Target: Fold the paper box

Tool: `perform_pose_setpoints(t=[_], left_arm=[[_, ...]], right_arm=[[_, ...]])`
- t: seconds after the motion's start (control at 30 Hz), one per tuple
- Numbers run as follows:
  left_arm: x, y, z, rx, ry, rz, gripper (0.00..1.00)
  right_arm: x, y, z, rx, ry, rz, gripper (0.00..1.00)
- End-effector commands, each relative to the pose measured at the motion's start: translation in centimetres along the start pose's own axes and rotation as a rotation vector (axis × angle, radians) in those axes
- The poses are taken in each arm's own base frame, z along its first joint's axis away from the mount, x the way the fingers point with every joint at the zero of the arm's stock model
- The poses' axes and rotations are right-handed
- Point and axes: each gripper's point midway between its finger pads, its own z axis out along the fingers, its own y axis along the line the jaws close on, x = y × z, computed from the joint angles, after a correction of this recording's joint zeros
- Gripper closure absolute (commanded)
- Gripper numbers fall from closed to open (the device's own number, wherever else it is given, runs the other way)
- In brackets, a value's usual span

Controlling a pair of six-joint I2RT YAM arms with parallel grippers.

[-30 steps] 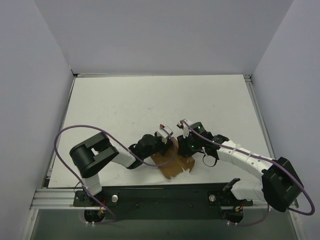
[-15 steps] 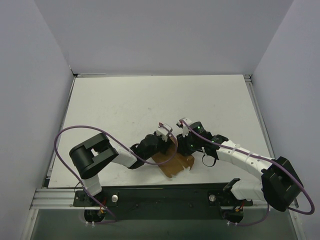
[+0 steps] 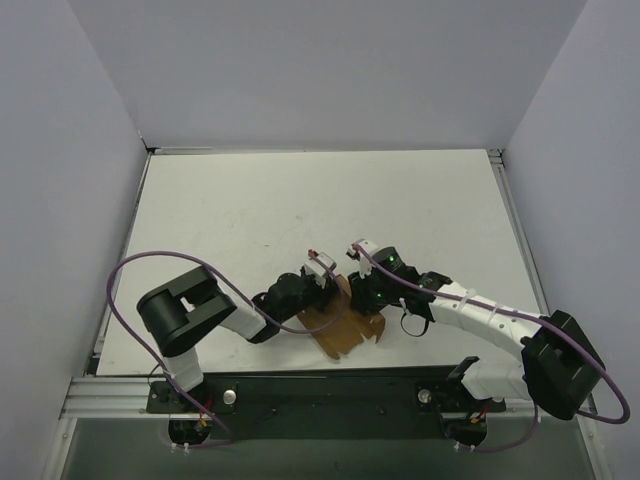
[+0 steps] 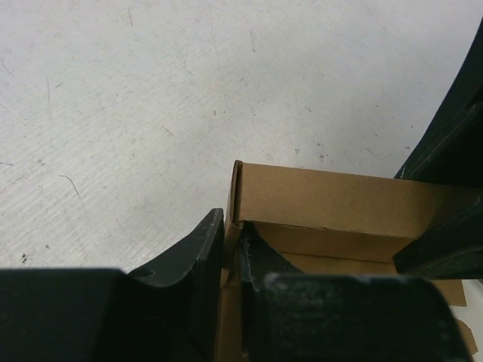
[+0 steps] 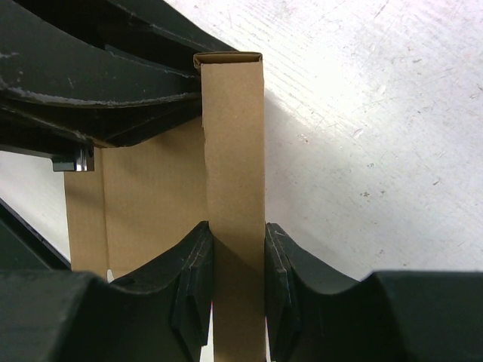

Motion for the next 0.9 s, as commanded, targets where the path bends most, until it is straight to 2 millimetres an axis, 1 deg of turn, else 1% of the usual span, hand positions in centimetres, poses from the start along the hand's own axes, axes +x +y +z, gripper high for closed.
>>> perform_pose_setpoints(t=[0.0, 0.03, 0.07, 0.1, 0.13, 0.27, 0.3, 0.33, 0.4, 0.47, 0.53, 0.57, 0.67, 0.77, 0.87], left_arm=[[1.7, -1.4, -1.1, 0.091, 0.053, -0.019, 0.75], [1.8, -1.4, -1.3, 0.095, 0.056, -0.018, 0.72], [1.6, -1.5, -1.3, 0.109, 0.051, -0.019, 0.66], [1.4, -1.5, -1.4, 0.114, 0.044, -0.016, 0.63], [1.7, -1.4, -1.6, 0.115, 0.048, -0.017, 0.59], [1.2, -1.3, -2.2, 0.143, 0.027, -0.017, 0.48], [0.9, -1.2, -2.4, 0.147, 0.018, -0.019, 0.43], [0.7, -1.4, -2.5, 0.164, 0.012, -0.019, 0.40], [0.4, -1.1, -2.8, 0.164, 0.004, -0.024, 0.37], [0.0, -1.1, -3.1, 0.171, -0.011, -0.027, 0.38], [-0.4, -0.6, -3.3, 0.167, -0.028, -0.047, 0.39], [-0.9, -0.6, -3.3, 0.172, -0.049, -0.052, 0.39], [-1.2, -0.1, -3.0, 0.158, -0.053, -0.064, 0.43], [-1.9, -0.3, -2.4, 0.168, -0.071, -0.063, 0.47], [-2.7, -0.3, -1.9, 0.166, -0.097, -0.067, 0.48]], right_arm=[[1.7, 0.3, 0.1, -0.012, 0.050, 0.000, 0.78], [1.7, 0.4, 0.1, -0.014, 0.051, 0.003, 0.78], [1.7, 0.4, 0.0, -0.015, 0.051, 0.002, 0.78], [1.7, 0.4, 0.0, -0.016, 0.052, 0.003, 0.78], [1.7, 0.4, 0.0, -0.018, 0.053, 0.000, 0.78], [1.7, 0.6, -0.1, -0.025, 0.049, 0.001, 0.78], [1.7, 0.6, -0.1, -0.026, 0.050, 0.000, 0.78], [1.6, 0.6, -0.1, -0.027, 0.048, 0.001, 0.78], [1.6, 0.8, -0.1, -0.034, 0.048, 0.001, 0.78], [1.5, 0.8, -0.2, -0.037, 0.048, 0.001, 0.78], [1.5, 0.8, -0.2, -0.038, 0.048, -0.001, 0.78], [1.5, 0.9, -0.2, -0.041, 0.049, -0.002, 0.78], [1.5, 0.9, -0.2, -0.042, 0.046, -0.001, 0.78], [1.5, 0.9, -0.2, -0.043, 0.046, -0.005, 0.78], [1.4, 0.9, -0.2, -0.042, 0.043, -0.006, 0.78]])
